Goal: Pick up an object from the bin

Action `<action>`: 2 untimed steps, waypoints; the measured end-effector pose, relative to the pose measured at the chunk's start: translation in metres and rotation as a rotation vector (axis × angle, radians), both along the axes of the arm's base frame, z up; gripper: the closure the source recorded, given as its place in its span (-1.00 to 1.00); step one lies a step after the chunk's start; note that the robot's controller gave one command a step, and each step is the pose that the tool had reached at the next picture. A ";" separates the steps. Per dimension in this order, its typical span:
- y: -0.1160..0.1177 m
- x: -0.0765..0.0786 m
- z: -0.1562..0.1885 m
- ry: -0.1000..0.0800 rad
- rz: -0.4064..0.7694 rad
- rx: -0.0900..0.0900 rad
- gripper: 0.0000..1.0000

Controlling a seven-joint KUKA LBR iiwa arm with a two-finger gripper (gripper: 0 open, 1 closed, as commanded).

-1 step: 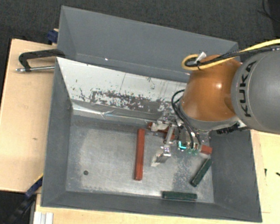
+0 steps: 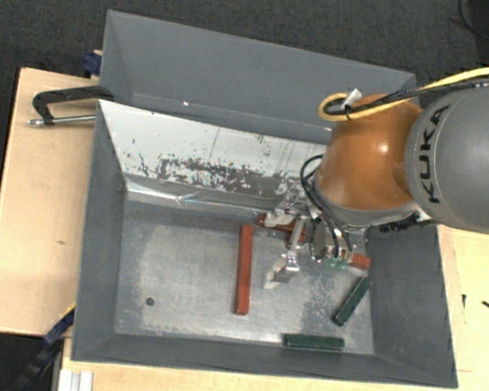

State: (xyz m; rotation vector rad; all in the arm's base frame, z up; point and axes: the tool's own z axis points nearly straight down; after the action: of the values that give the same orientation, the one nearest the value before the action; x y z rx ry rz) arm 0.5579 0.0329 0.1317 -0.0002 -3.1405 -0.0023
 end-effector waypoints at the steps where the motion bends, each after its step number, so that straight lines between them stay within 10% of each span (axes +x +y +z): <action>1: 0.037 0.010 -0.041 -0.010 0.295 -0.003 -1.00; 2: 0.032 0.007 -0.035 -0.008 0.283 0.000 -1.00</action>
Offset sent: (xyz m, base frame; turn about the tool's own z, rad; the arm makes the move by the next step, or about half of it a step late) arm 0.0213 0.0251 -0.0078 -0.5360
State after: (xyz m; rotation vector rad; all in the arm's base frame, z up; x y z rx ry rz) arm 0.5649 0.0645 0.0963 0.4437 -3.1167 -0.0014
